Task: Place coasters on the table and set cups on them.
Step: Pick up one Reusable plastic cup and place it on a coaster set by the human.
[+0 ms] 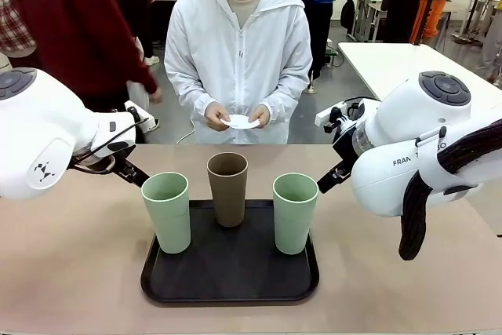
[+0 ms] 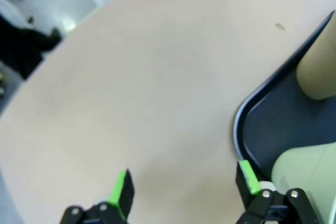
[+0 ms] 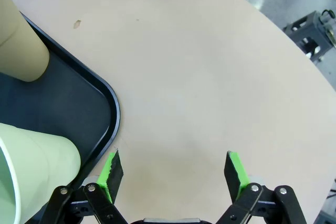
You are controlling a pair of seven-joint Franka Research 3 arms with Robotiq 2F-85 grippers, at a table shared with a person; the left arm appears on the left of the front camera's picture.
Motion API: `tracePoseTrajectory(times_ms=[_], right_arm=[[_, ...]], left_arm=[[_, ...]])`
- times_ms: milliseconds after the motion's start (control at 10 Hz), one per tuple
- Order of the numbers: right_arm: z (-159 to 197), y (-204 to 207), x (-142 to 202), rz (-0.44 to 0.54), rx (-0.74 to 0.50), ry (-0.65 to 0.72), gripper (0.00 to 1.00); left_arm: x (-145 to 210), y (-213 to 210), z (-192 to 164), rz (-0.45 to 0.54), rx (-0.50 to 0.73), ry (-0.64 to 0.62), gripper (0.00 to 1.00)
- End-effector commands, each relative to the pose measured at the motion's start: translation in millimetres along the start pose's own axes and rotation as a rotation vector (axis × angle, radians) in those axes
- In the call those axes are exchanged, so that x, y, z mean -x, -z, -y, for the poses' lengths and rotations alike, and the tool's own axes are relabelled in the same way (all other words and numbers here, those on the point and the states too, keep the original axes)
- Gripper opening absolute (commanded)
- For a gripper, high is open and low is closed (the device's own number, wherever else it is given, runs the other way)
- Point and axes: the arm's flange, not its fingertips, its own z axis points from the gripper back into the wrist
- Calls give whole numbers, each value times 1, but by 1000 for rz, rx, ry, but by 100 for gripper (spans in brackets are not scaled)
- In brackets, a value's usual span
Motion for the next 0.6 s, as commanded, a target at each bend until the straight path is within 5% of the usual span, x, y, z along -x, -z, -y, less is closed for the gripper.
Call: tracePoseTrajectory(times_ms=[0,300,500], right_arm=[[6,-1,-12,-37,41,16,100],[17,-51,-27,-100,-16,162,100],[-4,-129,8,-229,-26,192,100]], left_arm=[[-9,-8,-7,-26,-70,19,100],[-28,-61,-33,-93,-110,-27,100],[-1,-130,-21,-177,-48,-18,100]])
